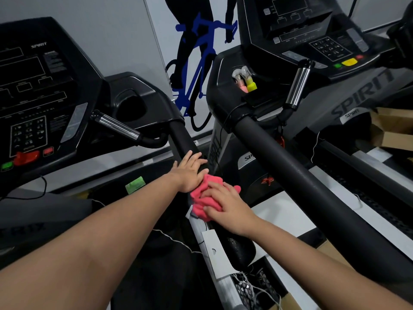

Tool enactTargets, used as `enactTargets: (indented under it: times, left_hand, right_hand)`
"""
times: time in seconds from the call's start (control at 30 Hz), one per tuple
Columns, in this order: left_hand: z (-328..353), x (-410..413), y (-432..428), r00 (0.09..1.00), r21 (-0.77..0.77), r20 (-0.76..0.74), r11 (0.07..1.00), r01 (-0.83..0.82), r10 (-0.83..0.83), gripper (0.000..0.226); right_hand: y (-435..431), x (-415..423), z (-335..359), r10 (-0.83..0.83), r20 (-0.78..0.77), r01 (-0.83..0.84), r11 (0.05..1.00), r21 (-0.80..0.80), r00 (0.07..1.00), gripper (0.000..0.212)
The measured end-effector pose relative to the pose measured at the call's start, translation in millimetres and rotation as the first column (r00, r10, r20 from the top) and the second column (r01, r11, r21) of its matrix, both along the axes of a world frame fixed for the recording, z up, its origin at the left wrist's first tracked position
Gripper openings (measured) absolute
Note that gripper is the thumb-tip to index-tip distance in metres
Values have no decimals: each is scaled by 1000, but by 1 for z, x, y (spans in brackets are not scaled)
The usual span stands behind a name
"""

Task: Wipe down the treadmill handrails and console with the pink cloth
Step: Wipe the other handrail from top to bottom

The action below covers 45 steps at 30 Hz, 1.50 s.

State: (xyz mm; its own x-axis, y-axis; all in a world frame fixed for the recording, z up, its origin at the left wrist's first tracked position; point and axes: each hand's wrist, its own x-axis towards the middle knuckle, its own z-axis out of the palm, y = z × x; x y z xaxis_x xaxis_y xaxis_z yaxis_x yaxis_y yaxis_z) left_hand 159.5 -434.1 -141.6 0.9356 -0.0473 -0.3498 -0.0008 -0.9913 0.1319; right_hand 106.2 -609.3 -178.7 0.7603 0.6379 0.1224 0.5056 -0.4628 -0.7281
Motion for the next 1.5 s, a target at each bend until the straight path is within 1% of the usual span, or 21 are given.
enactTargets:
  times: [0.07, 0.2, 0.3, 0.4, 0.47, 0.53, 0.6, 0.67, 0.73, 0.8, 0.87, 0.93, 1.0, 1.1, 1.13, 1.23, 1.3, 1.33, 1.4, 1.47, 1.5]
  left_hand:
    - [0, -1, 0, 1000, -4, 7, 1000, -4, 4, 51]
    - [-2, -1, 1, 1000, -5, 21, 1000, -3, 3, 51]
    - [-2, 0, 1, 1000, -17, 23, 1000, -18, 18, 51]
    - [-2, 0, 1, 1000, -16, 17, 1000, -21, 21, 51]
    - [-3, 0, 1, 1000, -17, 19, 1000, -21, 21, 51]
    - [-4, 0, 1, 999, -28, 29, 999, -29, 29, 51]
    - [-4, 0, 1, 999, -37, 30, 999, -33, 34, 51]
    - [-4, 0, 1, 999, -37, 28, 999, -32, 33, 51]
    - [-3, 0, 2, 999, -40, 30, 999, -34, 36, 51]
    - [-3, 0, 2, 999, -42, 30, 998, -38, 39, 51]
    - [-3, 0, 1, 999, -32, 28, 999, -36, 36, 51]
    - [-2, 0, 0, 999, -25, 22, 999, -33, 33, 51]
    - [-2, 0, 1, 999, -28, 17, 999, -33, 34, 51]
    - [-3, 1, 1, 999, -35, 13, 999, -35, 36, 51]
    - [-4, 0, 1, 999, -35, 14, 999, -37, 38, 51]
    - [-3, -1, 1, 999, -34, 25, 999, -40, 41, 51]
    - [-3, 0, 0, 999, -32, 31, 999, -43, 44, 50]
    - [-3, 1, 0, 998, -30, 32, 999, -44, 45, 50]
    - [-3, 0, -1, 999, -20, 29, 999, -42, 43, 51]
    - [-3, 0, -1, 999, -14, 26, 999, -42, 42, 51]
    - [-3, 0, -1, 999, -14, 28, 999, -42, 42, 51]
  right_hand:
    - [-13, -9, -11, 53, 39, -54, 999, 7, 998, 30]
    - [-28, -11, -17, 97, 21, -99, 991, 91, 995, 48]
    - [-19, 1, -16, 62, -26, -59, 993, 98, 998, 46]
    - [0, 8, -10, -31, -67, 37, 995, 90, 997, 49]
    - [5, 1, -7, -80, -36, 83, 994, 74, 996, 43]
    - [-2, -11, -8, -69, 12, 67, 993, 94, 998, 33]
    - [-14, -21, -15, -21, 70, 13, 993, 121, 997, 39]
    - [-25, -21, -19, 27, 24, -30, 992, 124, 999, 45]
    - [-26, -11, -22, 47, -58, -38, 989, 146, 997, 44]
    - [-18, 0, -17, 32, -129, -5, 978, 208, 991, 43]
    - [-6, 7, -7, -3, -155, 36, 976, 215, 988, 36]
    - [1, 5, -4, -40, -111, 55, 990, 129, 993, 32]
    - [-4, -6, -7, -25, -47, 27, 998, 58, 999, 31]
    - [-21, -25, -17, 113, 116, -126, 986, 111, 987, 26]
    - [-28, -28, -22, 129, 113, -144, 980, 137, 985, 28]
    - [-39, -25, -28, 64, -99, -42, 978, 204, 993, 36]
    - [-29, -17, -23, 32, -246, 31, 968, 248, 969, 38]
    - [-21, -12, -18, 13, -285, 62, 966, 251, 959, 36]
    - [-7, -4, -9, -66, -265, 108, 983, 146, 962, 34]
    - [0, -7, -4, -114, -160, 112, 994, -21, 980, 37]
    - [-1, -13, -4, -89, -82, 85, 995, -56, 993, 39]
